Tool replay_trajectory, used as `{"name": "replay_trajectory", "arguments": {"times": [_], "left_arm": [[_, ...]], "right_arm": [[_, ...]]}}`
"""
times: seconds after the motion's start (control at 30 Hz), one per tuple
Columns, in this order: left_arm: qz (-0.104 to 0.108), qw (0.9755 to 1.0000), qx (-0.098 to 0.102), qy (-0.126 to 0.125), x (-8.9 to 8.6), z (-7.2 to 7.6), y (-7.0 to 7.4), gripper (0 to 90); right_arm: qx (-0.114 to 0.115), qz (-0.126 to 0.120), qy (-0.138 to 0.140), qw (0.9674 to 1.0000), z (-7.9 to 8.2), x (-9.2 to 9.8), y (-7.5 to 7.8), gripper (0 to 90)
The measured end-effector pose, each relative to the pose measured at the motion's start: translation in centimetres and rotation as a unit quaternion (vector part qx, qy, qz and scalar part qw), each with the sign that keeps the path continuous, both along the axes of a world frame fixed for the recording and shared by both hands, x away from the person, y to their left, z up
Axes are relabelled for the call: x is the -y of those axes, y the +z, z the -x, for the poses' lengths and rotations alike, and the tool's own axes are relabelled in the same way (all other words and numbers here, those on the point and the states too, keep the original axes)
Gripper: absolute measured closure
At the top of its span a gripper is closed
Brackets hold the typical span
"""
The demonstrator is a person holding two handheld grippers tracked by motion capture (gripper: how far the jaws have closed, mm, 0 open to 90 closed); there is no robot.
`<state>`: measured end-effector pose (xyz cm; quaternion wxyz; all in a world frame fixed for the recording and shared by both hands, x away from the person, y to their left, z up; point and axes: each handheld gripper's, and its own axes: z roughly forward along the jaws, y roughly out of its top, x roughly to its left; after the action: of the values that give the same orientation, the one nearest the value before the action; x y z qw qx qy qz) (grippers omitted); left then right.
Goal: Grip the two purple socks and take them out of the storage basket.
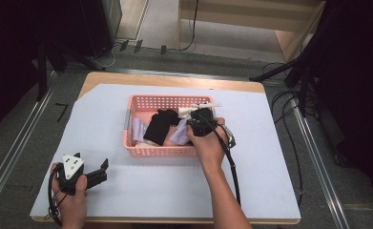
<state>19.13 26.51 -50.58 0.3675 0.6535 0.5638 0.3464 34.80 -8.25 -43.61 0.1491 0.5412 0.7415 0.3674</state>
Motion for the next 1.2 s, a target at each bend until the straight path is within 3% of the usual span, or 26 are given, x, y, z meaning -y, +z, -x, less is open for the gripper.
{"name": "replay_trajectory", "arguments": {"times": [0.1, 0.17, 0.23, 0.3, 0.33, 0.43, 0.5, 0.6, 0.67, 0.7, 0.77, 0.87, 1.07, 1.17, 1.2], "left_arm": [[0.0, 1.0, 0.0, 0.0, 0.0, 0.0, 0.0, 7.5], [0.0, 1.0, 0.0, 0.0, 0.0, 0.0, 0.0, 7.5], [0.0, 1.0, -0.001, 0.0, 0.0, 0.0, 0.0, 7.5], [0.0, 1.0, -0.001, 0.0, 0.0, 0.0, 0.0, 7.5], [0.001, 1.0, -0.001, 0.0, 0.0, 0.0, 0.0, 7.5], [0.001, 1.0, -0.001, 0.0, 0.0, 0.0, 0.0, 7.5], [0.001, 1.0, -0.001, 0.0, 0.0, 0.0, 0.0, 7.5], [0.001, 1.0, -0.001, 0.0, 0.0, 0.0, 0.0, 7.5], [0.001, 1.0, -0.001, 0.0, 0.0, 0.0, 0.0, 7.5], [0.001, 1.0, -0.001, 0.0, 0.0, 0.0, 0.0, 7.5], [0.001, 1.0, -0.001, 0.0, 0.0, 0.0, 0.0, 7.5], [0.001, 1.0, -0.001, 0.0, 0.0, 0.0, 0.0, 7.5], [0.0, 1.0, -0.001, 0.0, -0.1, 0.0, 0.0, 7.5], [0.001, 1.0, 0.0, 0.0, 0.0, 0.0, 0.0, 7.5], [0.001, 1.0, 0.0, 0.0, 0.0, 0.0, 0.0, 7.5]], "right_arm": [[0.06, -0.009, 0.007, 0.9982, 0.3, 0.3, 0.5, 89.5], [0.083, -0.01, 0.007, 0.9964, 0.4, 0.5, 0.8, 89.5], [0.125, -0.023, 0.013, 0.9919, 0.6, 0.8, 1.0, 89.5], [0.136, -0.025, 0.012, 0.9903, 0.6, 0.9, 1.1, 89.5], [0.167, -0.031, 0.011, 0.9855, 0.8, 1.0, 1.3, 89.5], [0.199, -0.038, 0.004, 0.9792, 1.0, 1.2, 1.6, 89.5], [0.227, -0.039, 0.004, 0.9731, 1.1, 1.4, 1.9, 89.5], [0.253, -0.047, -0.001, 0.9663, 1.4, 1.7, 2.3, 89.5], [0.258, -0.049, -0.001, 0.9648, 1.4, 1.8, 2.4, 89.5], [0.279, -0.056, -0.004, 0.9587, 1.6, 2.2, 2.7, 89.5], [0.3, -0.061, -0.006, 0.9518, 1.8, 2.5, 3.1, 89.5], [0.321, -0.065, -0.014, 0.9448, 2.1, 3.1, 3.6, 89.5], [0.346, -0.072, -0.037, 0.9349, 2.5, 4.7, 4.6, 89.5], [0.349, -0.071, -0.045, 0.9335, 2.6, 5.4, 4.8, 89.5], [0.354, -0.066, -0.052, 0.9315, 2.7, 6.1, 4.9, 89.5]]}}
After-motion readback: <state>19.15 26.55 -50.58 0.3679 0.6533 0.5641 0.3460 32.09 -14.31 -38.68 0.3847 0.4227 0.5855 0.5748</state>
